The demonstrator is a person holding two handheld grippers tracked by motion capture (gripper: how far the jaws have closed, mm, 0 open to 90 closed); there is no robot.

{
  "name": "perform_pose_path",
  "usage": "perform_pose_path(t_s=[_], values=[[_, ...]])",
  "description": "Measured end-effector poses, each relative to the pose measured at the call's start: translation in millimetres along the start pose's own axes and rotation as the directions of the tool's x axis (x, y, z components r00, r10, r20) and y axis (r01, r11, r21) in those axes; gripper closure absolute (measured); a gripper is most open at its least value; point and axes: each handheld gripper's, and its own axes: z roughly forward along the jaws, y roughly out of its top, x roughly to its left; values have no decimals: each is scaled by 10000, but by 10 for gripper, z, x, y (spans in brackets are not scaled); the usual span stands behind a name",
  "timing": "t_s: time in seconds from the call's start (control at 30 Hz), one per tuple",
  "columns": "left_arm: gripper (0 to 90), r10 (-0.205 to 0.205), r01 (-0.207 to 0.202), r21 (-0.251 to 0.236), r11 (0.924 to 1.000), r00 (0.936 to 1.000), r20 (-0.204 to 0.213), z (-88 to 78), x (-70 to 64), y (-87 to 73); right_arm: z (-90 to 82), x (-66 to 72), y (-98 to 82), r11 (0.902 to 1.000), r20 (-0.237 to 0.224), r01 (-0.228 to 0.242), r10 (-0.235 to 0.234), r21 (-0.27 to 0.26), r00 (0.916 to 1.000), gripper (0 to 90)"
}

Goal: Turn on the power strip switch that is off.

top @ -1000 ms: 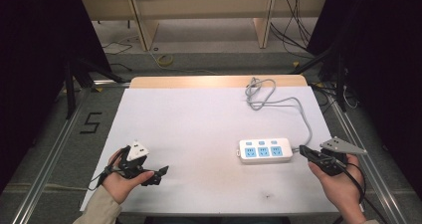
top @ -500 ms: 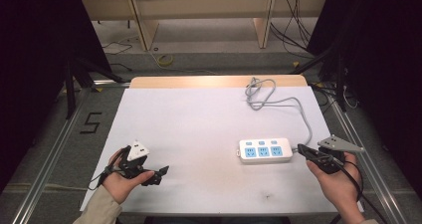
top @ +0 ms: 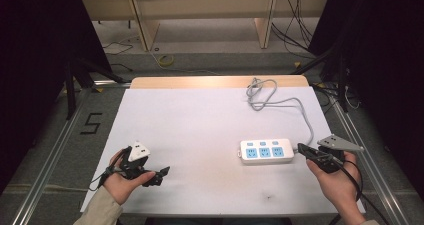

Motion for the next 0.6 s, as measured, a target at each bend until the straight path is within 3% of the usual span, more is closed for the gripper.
perform_pose_path(t_s=[0.6], values=[[33,-5,5,23,10000,10000,-7,4,-1,1,29,9,38,10000,-44,-4,4,11,10000,900]])
